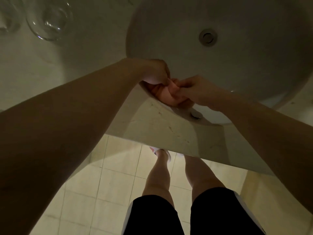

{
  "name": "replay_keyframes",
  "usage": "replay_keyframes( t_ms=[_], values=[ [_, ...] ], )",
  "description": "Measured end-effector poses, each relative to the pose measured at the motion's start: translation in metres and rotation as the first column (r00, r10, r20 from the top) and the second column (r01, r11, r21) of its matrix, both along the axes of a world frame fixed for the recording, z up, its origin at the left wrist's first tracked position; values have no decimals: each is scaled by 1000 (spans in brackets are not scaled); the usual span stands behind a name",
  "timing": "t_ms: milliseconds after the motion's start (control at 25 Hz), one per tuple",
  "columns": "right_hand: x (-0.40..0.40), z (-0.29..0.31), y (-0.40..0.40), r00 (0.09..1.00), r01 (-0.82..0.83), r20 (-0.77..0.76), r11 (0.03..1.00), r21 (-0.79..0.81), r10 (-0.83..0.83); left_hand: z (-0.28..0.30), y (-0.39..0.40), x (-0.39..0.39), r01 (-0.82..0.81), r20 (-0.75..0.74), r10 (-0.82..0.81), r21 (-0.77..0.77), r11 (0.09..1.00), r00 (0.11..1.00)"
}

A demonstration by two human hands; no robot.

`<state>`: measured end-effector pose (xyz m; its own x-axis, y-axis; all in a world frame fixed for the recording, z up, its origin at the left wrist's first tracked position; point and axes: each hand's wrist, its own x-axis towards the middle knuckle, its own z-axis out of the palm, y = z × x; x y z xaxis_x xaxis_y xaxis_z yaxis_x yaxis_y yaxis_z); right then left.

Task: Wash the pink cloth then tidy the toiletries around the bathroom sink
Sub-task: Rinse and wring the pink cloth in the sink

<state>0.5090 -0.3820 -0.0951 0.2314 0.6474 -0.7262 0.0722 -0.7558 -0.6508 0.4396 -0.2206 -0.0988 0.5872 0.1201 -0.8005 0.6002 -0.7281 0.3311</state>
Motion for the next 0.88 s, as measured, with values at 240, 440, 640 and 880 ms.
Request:
replay_keyframes(
  t_ms=[240,440,640,880],
  values=[
    [6,26,-16,992,-79,-109,993,-84,70,15,-22,-6,26,34,-22,-106,994,999],
    [4,26,-28,996,-36,-81,997,-65,31,13,-39,-4,78,93,-73,-57,995,993],
    [15,26,-21,995,-3,99,995,-97,13,5,-21,-10,-40,242,23,66,997,970],
    [53,34,-28,931,142,337,990,21,-141,11,-19,7,-312,509,383,-222,924,771]
  ],
)
